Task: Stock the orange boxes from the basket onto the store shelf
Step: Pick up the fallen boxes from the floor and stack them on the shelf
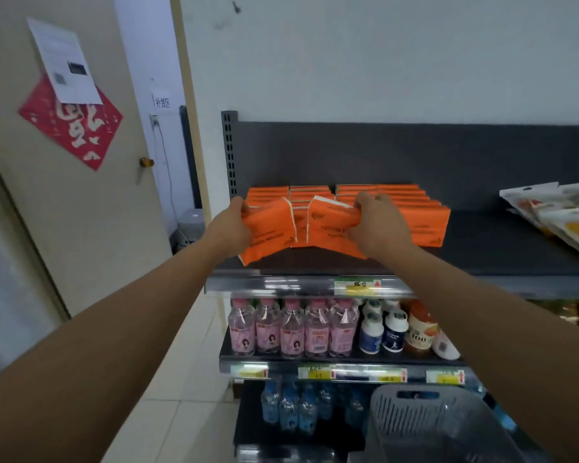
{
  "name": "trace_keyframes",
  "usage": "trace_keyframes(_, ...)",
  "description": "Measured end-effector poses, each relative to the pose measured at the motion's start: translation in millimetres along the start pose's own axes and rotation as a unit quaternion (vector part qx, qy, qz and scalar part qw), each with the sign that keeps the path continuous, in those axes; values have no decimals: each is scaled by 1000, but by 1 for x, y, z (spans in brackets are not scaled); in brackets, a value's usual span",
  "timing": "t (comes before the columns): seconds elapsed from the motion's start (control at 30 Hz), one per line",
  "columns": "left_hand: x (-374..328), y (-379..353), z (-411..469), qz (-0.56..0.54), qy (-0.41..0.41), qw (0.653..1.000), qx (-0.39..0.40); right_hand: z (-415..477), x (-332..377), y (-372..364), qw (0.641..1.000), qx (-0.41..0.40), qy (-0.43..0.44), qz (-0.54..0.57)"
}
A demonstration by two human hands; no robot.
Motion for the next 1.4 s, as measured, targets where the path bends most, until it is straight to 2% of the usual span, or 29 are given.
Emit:
trace_keyframes(0.3, 23, 15, 57, 69, -3, 996, 54, 54, 19, -31, 998, 51, -22, -34)
trace_keyframes(0.6, 51, 5, 103, 53, -26, 995, 81, 87, 19, -68, 993, 98, -50, -47)
trace_keyframes(0.97, 61, -3, 115, -47, -14, 996, 71, 93, 13, -85, 994, 55, -89, -20)
trace_keyframes(1.4, 64, -6, 102, -56, -16, 994, 95, 78, 13, -80, 992, 62, -107, -24)
Point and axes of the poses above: each hand's wrist, its own z-axis towards the middle knuckle, its own y-axis out of the back of the hand, x = y × z, the point moved 5 cm from there along z, towards the middle knuckle, and after that the axes turned 13 degrees about x, right-handed, at the moved point
